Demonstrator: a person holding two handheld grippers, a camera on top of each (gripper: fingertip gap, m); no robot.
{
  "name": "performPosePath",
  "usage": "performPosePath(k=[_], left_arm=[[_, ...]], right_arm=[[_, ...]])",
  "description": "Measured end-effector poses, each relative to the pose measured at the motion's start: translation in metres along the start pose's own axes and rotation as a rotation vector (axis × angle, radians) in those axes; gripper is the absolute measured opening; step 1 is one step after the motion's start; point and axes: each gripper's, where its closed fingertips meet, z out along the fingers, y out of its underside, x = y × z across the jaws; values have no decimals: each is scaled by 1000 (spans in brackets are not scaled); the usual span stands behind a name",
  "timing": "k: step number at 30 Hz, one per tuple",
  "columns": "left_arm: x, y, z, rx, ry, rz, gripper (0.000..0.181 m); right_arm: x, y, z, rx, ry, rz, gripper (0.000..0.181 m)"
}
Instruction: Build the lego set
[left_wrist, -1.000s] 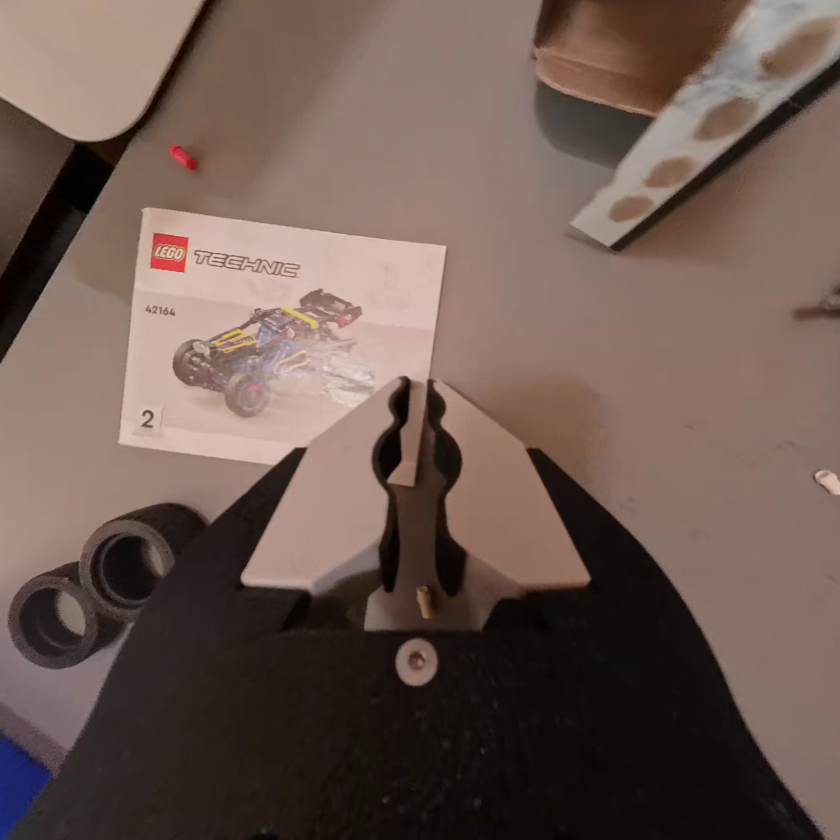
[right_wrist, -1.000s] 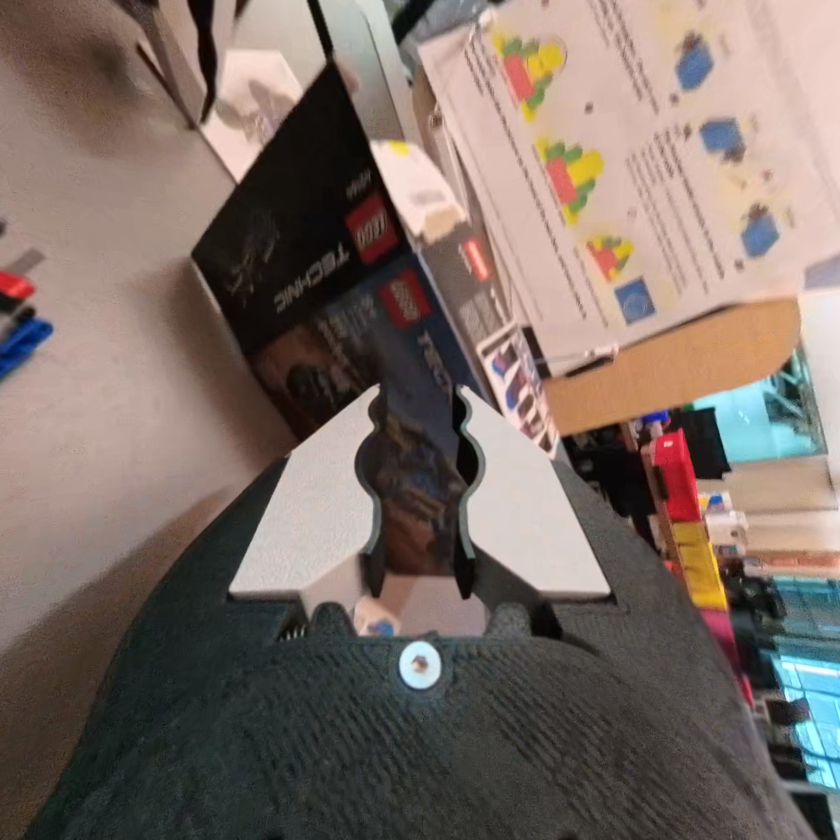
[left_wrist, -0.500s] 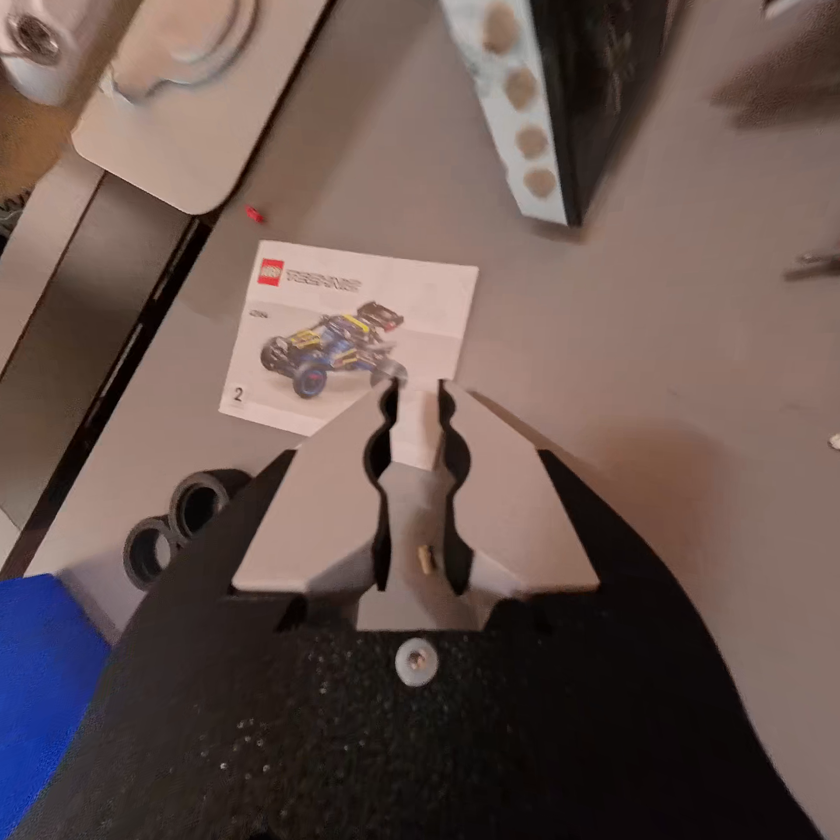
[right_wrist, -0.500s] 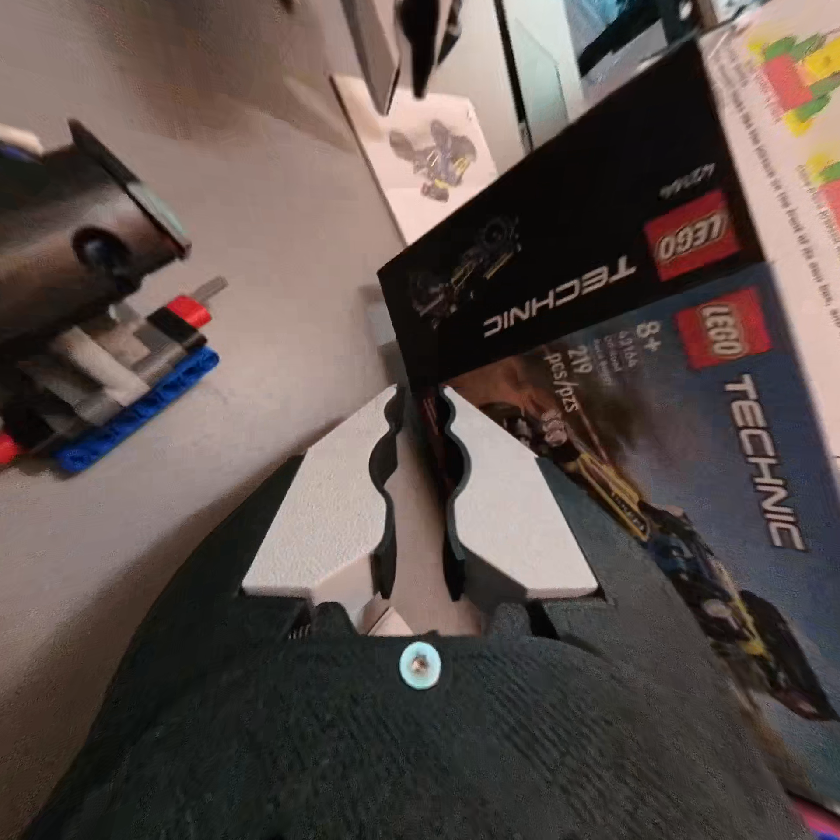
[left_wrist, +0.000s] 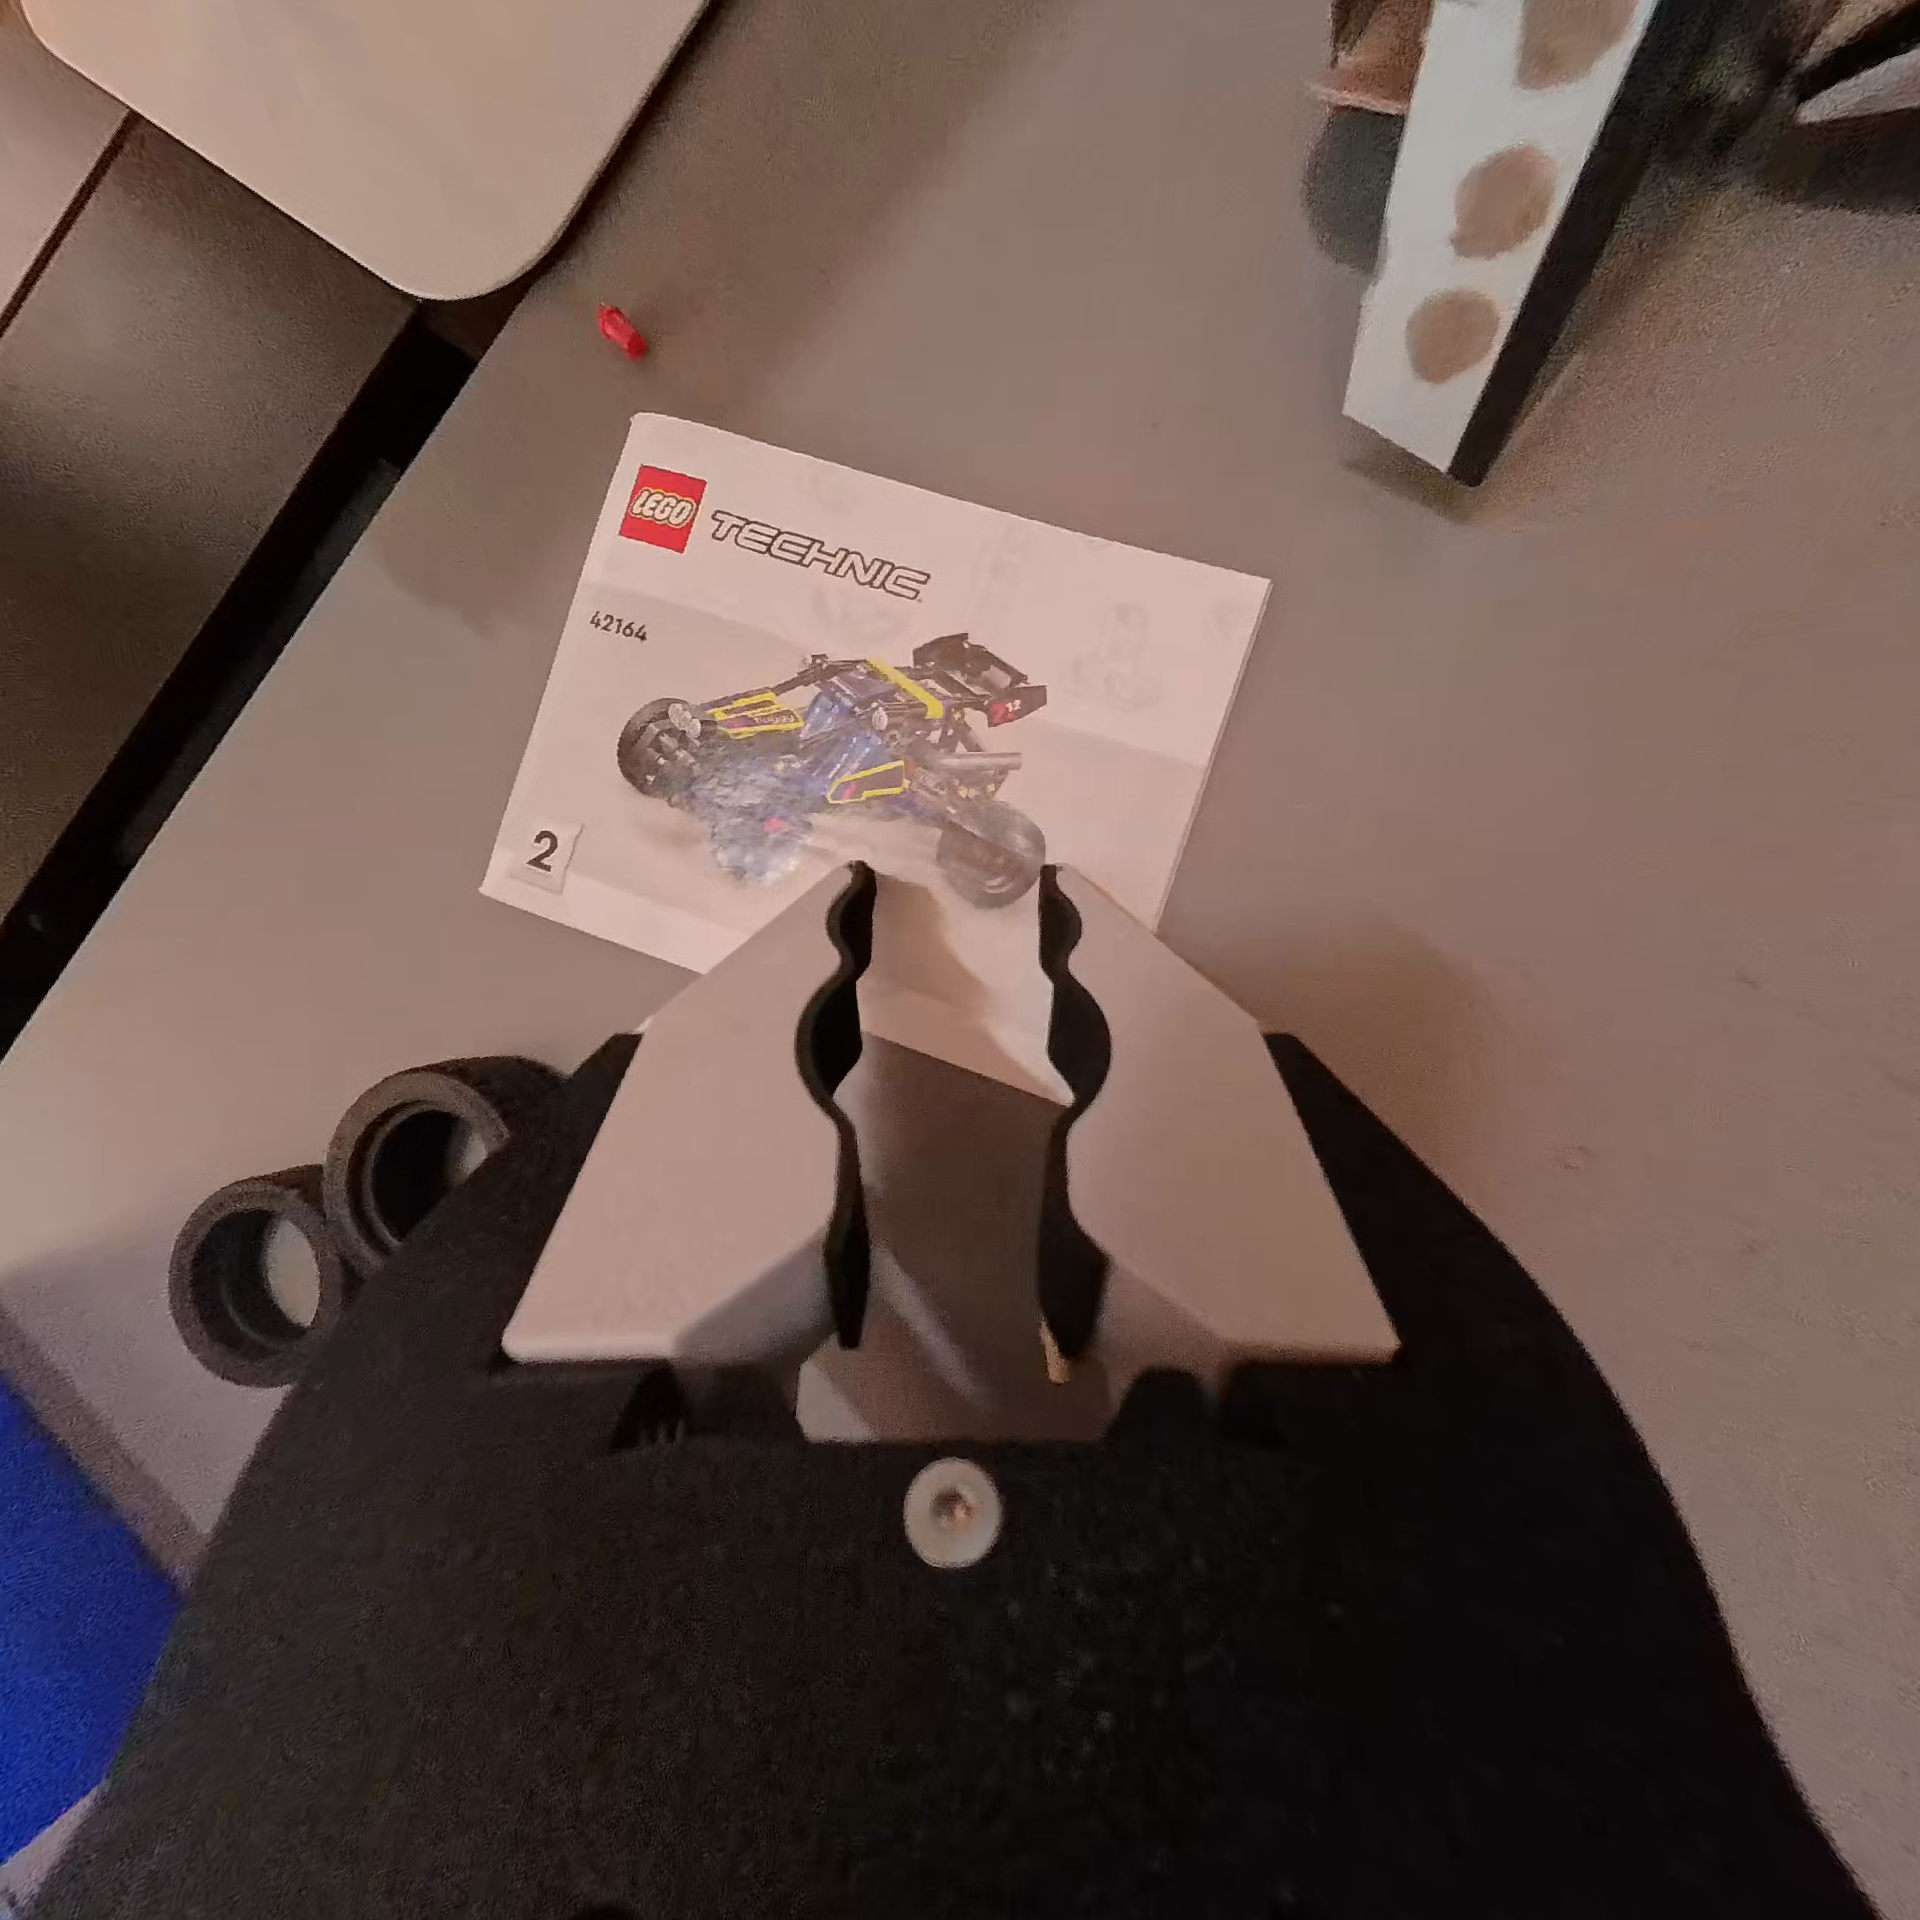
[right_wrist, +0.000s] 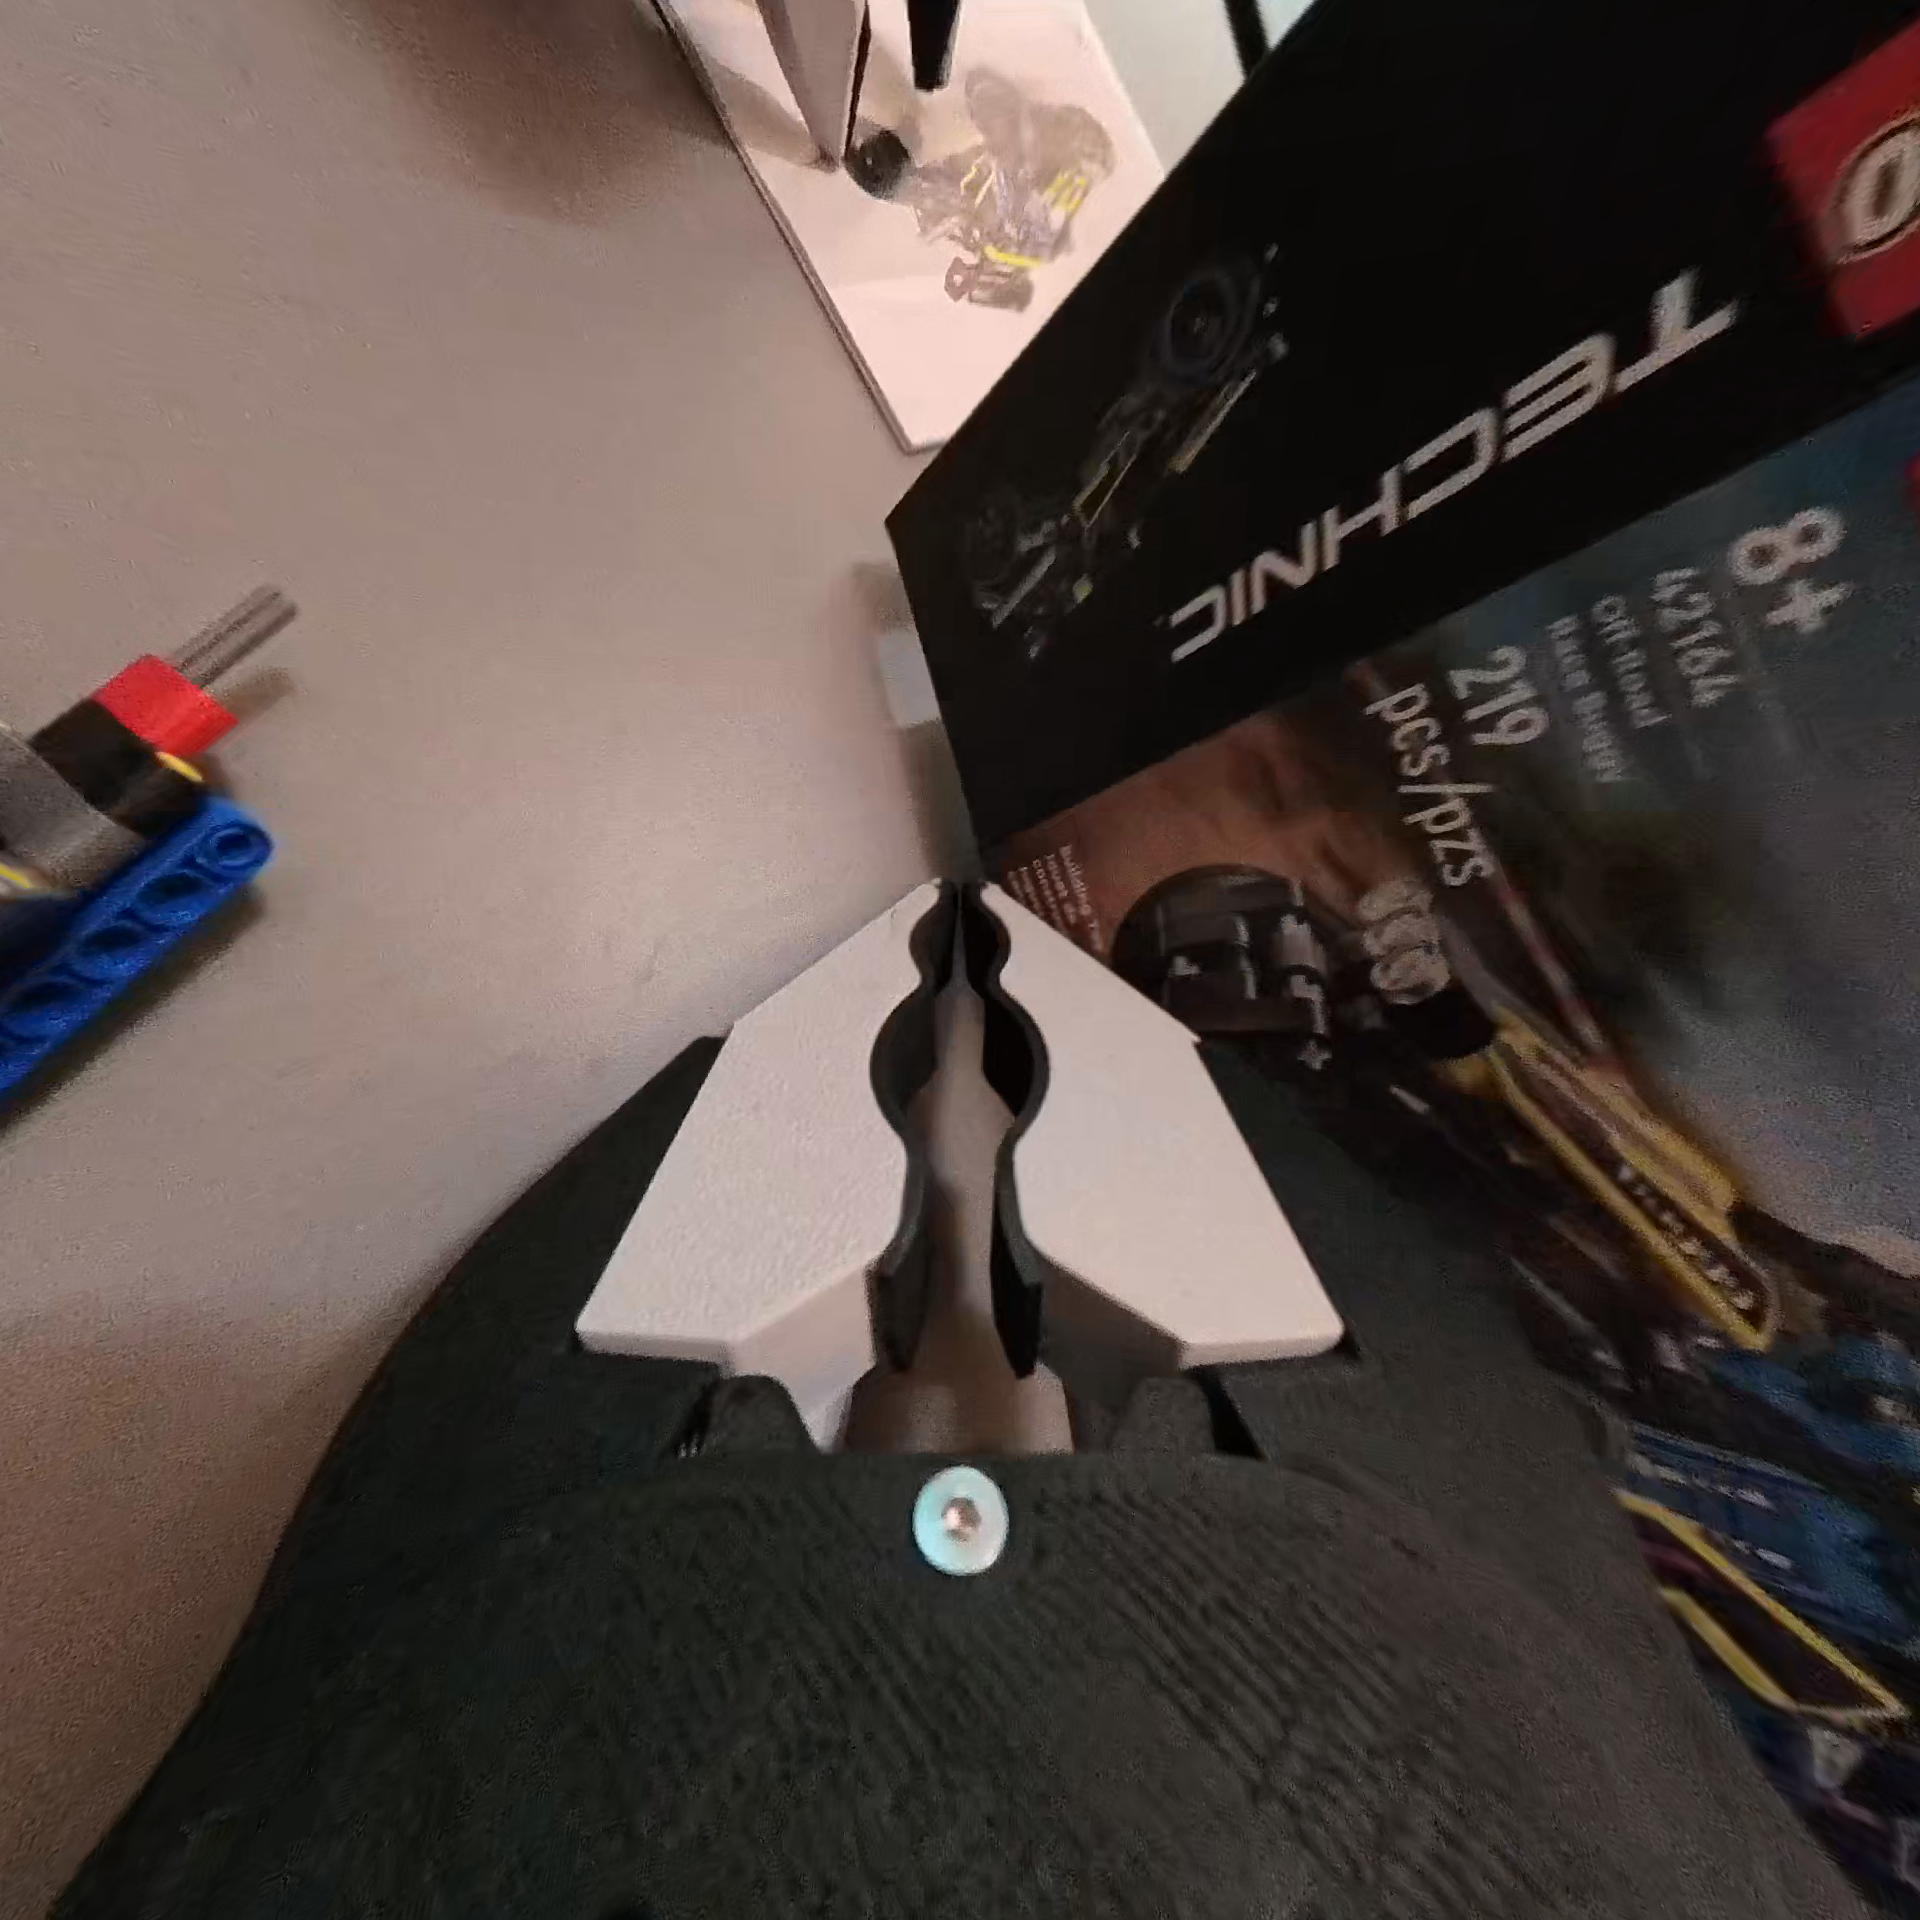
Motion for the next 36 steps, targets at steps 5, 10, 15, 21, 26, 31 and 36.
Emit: performPosePath(k=[5, 10, 15, 21, 26, 31, 36], left_arm=[[3, 0, 1, -20, 31, -28, 23], [-4, -8, -9, -25, -8, 73, 29], [9, -24, -12, 4, 61, 142, 33], [29, -94, 7, 174, 192, 153, 83], [86, -136, 7, 315, 359, 219, 16], [135, -185, -1, 494, 300, 257, 14], [161, -187, 34, 462, 333, 293, 15]], right_arm=[[8, 0, 15, 19, -6, 57, 0], [4, -5, 13, 18, -30, 62, 0], [31, -28, -78, -18, 150, -88, 18], [121, 37, -162, 39, 215, 383, 71], [125, 70, -163, 30, 265, 410, 91], [145, 79, -200, 3, 430, 285, 59], [127, 41, -184, 60, 363, 64, 54]])
